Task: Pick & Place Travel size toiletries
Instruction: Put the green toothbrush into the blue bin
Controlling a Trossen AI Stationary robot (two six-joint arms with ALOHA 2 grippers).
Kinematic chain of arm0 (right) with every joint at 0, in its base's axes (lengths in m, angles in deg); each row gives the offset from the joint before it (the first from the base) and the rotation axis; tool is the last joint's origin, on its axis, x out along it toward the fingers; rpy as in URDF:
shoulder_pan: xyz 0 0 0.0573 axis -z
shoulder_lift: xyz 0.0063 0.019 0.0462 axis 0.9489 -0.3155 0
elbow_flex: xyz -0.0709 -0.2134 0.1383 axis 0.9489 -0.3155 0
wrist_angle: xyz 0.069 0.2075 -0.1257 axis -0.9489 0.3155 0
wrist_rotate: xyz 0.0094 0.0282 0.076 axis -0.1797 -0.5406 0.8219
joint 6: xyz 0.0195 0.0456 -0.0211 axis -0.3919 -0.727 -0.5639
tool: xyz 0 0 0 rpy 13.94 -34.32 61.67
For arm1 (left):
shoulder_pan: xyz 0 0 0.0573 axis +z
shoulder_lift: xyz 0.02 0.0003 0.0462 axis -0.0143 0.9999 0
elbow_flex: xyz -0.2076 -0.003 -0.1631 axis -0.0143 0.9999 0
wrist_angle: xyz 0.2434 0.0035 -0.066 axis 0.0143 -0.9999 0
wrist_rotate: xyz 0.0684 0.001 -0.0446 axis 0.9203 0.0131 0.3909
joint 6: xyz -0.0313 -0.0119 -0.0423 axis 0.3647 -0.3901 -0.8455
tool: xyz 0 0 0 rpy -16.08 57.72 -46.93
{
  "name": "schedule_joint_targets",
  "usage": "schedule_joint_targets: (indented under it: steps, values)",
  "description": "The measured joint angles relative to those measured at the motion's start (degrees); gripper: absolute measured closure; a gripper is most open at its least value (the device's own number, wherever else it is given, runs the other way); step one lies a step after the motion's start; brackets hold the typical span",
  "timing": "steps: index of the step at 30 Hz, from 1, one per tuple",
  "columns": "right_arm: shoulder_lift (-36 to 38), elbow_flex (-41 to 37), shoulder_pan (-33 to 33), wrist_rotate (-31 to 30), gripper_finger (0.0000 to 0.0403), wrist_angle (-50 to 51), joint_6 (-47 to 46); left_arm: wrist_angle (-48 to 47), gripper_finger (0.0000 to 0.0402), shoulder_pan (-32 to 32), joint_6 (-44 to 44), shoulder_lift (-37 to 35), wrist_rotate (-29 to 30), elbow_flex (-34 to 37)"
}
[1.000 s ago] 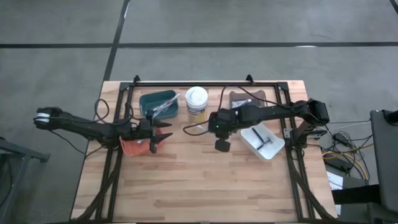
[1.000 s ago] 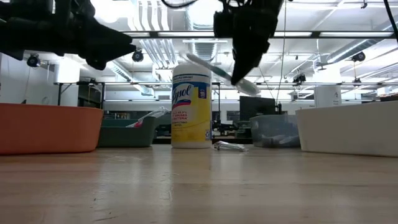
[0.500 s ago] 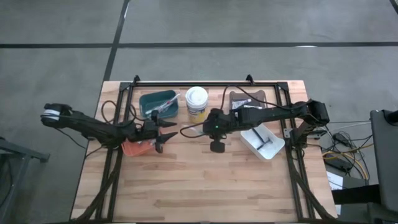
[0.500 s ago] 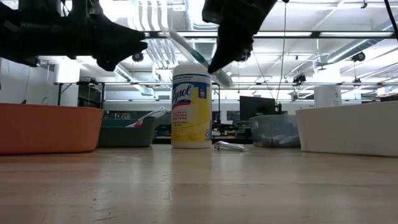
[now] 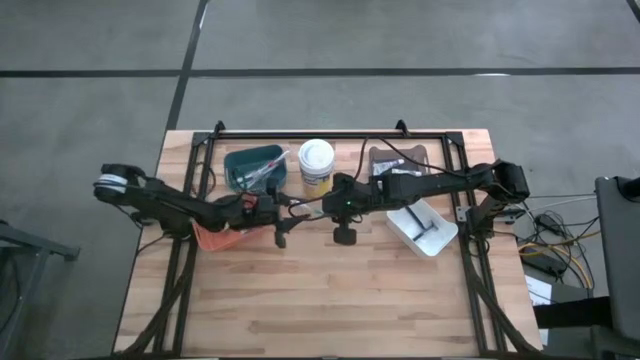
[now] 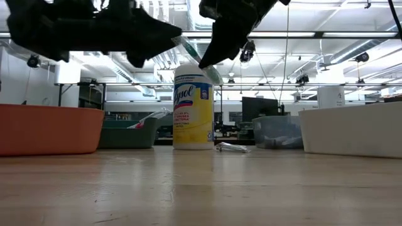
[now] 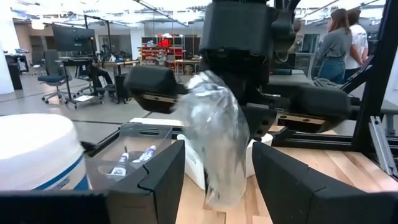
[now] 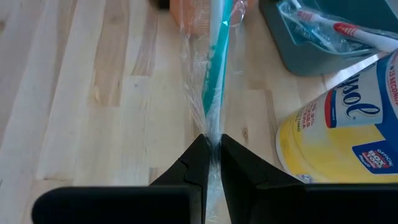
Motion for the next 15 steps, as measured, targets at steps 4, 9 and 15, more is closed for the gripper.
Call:
schedule_joint_targets:
  steps: [4, 9, 15]
  values:
    - [-0.02, -0.97, 0.0, 0.02, 0.0376, -1.43, 0.2, -0.08, 0.0209, 0.0, 0.62, 3.32, 0.06, -3.69]
    - [-0.02, -2.0, 0.02, 0.22, 0.0376, -1.44, 0.41, -0.07, 0.0214, 0.0, 0.41, 3.93, 1.45, -4.72]
    - [-0.02, -2.13, 0.02, 0.22, 0.0376, -1.61, 0.41, -2.77, 0.027, 0.02, -0.29, 1.4, 2.55, -3.04]
